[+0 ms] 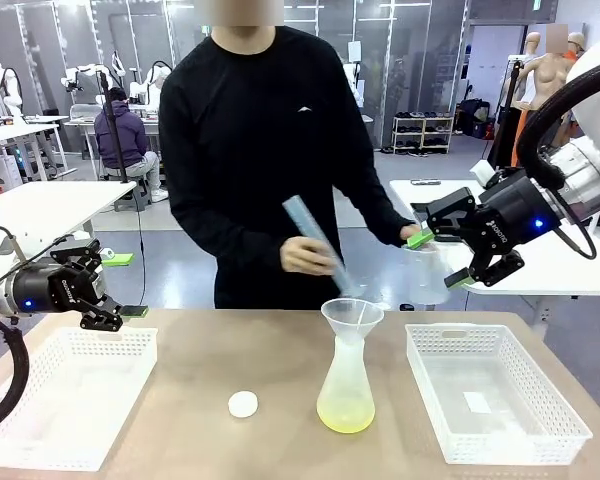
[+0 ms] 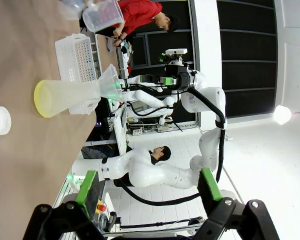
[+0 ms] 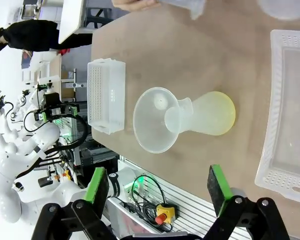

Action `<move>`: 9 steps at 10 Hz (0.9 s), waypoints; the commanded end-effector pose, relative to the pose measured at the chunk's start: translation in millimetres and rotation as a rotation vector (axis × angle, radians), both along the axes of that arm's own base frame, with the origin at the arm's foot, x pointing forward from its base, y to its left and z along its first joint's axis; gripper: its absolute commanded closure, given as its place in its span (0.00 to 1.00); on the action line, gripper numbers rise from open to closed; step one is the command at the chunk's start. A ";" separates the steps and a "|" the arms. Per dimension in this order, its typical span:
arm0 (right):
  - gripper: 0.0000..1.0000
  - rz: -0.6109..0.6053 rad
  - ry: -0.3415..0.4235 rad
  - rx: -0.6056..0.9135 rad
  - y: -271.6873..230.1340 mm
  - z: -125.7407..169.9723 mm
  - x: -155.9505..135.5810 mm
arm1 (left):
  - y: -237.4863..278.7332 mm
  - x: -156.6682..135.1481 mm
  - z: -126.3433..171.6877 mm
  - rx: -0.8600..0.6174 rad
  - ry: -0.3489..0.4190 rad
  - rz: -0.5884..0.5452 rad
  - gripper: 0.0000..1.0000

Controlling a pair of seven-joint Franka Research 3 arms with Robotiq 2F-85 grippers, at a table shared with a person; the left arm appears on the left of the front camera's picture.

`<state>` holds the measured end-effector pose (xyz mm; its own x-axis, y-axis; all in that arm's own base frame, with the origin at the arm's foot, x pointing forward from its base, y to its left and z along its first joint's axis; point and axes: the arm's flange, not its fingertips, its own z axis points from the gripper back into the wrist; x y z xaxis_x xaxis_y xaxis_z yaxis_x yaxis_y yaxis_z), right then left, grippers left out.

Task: Prepare the solutions needed for the experiment.
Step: Once the solution is in the Big flask , pick up the Plastic Funnel and place it back into the right Organizing basket.

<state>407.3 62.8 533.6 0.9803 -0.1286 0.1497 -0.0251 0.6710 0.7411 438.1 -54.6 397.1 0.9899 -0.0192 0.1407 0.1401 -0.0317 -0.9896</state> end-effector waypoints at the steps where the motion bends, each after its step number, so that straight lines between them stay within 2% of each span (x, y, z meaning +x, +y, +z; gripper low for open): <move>1: 0.00 0.040 0.038 -0.045 12.7 -11.0 11.3 | -0.2 -1.0 0.8 -0.003 -0.010 -0.001 0.00; 4: 0.00 -0.014 0.102 -0.138 41.0 -36.6 26.1 | -0.2 -1.0 0.8 -0.003 -0.010 -0.001 0.00; 9: 0.00 -0.009 0.147 -0.165 68.2 -73.8 43.3 | -0.2 -1.0 0.8 -0.003 -0.010 -0.001 0.00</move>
